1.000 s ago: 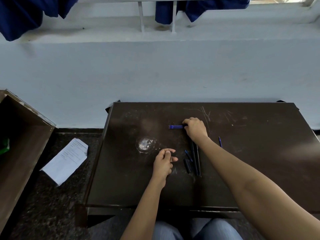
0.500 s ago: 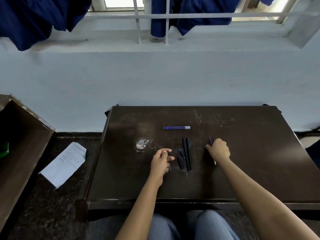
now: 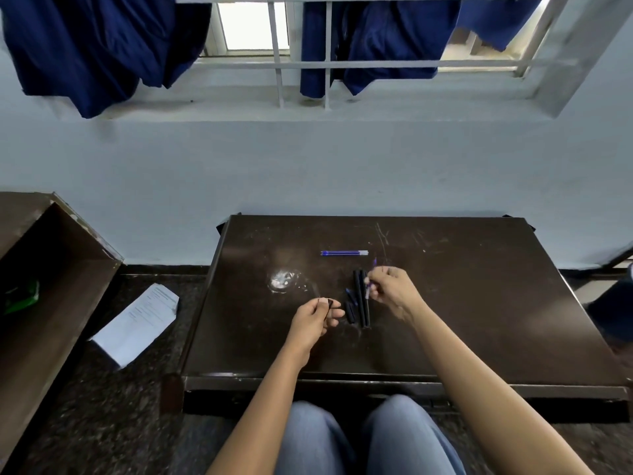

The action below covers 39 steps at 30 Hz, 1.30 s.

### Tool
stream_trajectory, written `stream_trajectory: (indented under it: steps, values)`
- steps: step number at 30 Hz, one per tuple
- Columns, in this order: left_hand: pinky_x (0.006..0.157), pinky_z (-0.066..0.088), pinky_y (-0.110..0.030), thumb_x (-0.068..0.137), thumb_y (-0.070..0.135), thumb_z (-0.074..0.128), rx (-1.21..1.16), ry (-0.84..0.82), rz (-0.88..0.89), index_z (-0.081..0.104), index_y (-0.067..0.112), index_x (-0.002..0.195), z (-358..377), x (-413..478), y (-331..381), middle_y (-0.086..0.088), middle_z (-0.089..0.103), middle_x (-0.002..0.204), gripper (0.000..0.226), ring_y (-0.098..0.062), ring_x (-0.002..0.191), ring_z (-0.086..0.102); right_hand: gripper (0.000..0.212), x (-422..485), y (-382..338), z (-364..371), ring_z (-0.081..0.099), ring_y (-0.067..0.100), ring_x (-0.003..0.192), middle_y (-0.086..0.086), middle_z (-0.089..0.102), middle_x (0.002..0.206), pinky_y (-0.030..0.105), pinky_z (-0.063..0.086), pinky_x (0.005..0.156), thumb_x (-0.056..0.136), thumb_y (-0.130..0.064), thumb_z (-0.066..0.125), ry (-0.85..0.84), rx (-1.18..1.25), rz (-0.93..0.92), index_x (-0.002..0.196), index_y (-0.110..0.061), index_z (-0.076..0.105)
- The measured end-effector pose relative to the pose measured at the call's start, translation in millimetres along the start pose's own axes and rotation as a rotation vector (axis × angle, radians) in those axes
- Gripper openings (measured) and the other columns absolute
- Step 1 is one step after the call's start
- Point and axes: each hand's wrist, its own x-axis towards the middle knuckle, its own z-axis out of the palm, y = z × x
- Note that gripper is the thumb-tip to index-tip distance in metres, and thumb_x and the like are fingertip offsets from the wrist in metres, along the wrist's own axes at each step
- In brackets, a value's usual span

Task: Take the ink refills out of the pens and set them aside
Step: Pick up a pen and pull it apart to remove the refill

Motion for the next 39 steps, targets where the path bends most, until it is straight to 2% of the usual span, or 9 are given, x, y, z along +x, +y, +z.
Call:
stream_trajectory:
  steps: [2,5,20,24,27,29,31,35,39]
  values:
    - [0.058,0.039,-0.014,0.102,0.024,0.039,0.008,-0.011,0.017,0.067,0.016,0.102,-1,-6,0,0.004,0.074,0.088,0.029,-0.001,0.066,0.06,0.01,-15,-7,10,0.056,0.005,0.047,0.01,0.061,0.07,0.016,0.049,0.05,0.092,0.001,0.053,-0.05,0.084,-0.104,0.087,-0.006,0.058]
    - [0.059,0.039,-0.015,0.102,0.025,0.04,0.022,-0.021,0.043,0.068,0.021,0.097,-3,-12,-1,0.007,0.073,0.085,0.029,0.0,0.067,0.058,0.01,-27,-10,21,0.064,0.006,0.055,0.011,0.068,0.079,0.017,0.054,0.057,0.092,0.003,0.054,-0.046,0.109,-0.183,0.099,-0.004,0.055]
    - [0.055,0.038,-0.014,0.102,0.026,0.041,0.062,-0.014,0.012,0.069,0.016,0.101,-13,4,-14,0.001,0.071,0.085,0.03,-0.002,0.061,0.048,0.011,-28,8,38,0.065,0.013,0.067,0.013,0.073,0.086,0.023,0.052,0.064,0.089,0.0,0.058,-0.123,-0.234,-0.235,0.098,-0.005,0.059]
    - [0.054,0.038,-0.013,0.102,0.025,0.041,0.064,-0.03,0.035,0.068,0.014,0.104,-12,3,-15,0.004,0.069,0.08,0.029,-0.002,0.061,0.048,0.022,-25,14,35,0.064,0.008,0.074,0.004,0.07,0.083,0.017,0.046,0.063,0.084,0.006,0.057,-0.303,-0.434,-0.155,0.1,-0.005,0.068]
    - [0.055,0.038,-0.014,0.102,0.025,0.04,0.048,0.006,0.022,0.069,0.018,0.1,-18,14,-19,0.006,0.069,0.079,0.03,-0.001,0.061,0.049,0.032,3,25,34,0.065,0.014,0.089,0.004,0.071,0.092,0.02,0.048,0.072,0.083,0.009,0.052,-0.141,-0.562,-0.086,0.099,-0.011,0.072]
    - [0.055,0.038,-0.015,0.102,0.025,0.04,0.032,0.031,0.006,0.069,0.02,0.098,-23,25,-22,0.006,0.07,0.079,0.03,-0.002,0.061,0.049,0.027,28,30,33,0.065,0.019,0.097,0.006,0.072,0.1,0.028,0.052,0.085,0.085,0.002,0.053,0.069,-0.756,-0.117,0.097,-0.012,0.074]
    - [0.056,0.038,-0.015,0.102,0.024,0.04,0.007,0.041,0.004,0.069,0.02,0.098,-24,24,-23,0.006,0.07,0.08,0.029,-0.002,0.061,0.049,0.02,36,31,30,0.066,0.027,0.099,0.009,0.07,0.105,0.04,0.054,0.09,0.088,-0.008,0.056,0.156,-0.898,-0.126,0.098,-0.013,0.072]
    - [0.055,0.039,-0.015,0.103,0.024,0.039,-0.018,0.046,0.001,0.068,0.018,0.101,-20,22,-24,0.006,0.07,0.079,0.03,-0.002,0.061,0.05,0.023,37,23,38,0.066,0.035,0.1,0.014,0.067,0.109,0.044,0.055,0.085,0.092,-0.02,0.058,0.089,-1.221,-0.096,0.11,-0.008,0.067]
    - [0.056,0.039,-0.016,0.103,0.025,0.038,-0.033,0.05,-0.015,0.068,0.017,0.103,-21,23,-22,0.006,0.07,0.08,0.031,-0.002,0.062,0.05,0.025,42,23,50,0.064,0.033,0.105,0.013,0.065,0.113,0.041,0.055,0.085,0.091,-0.014,0.059,0.057,-1.426,-0.098,0.115,-0.007,0.062]
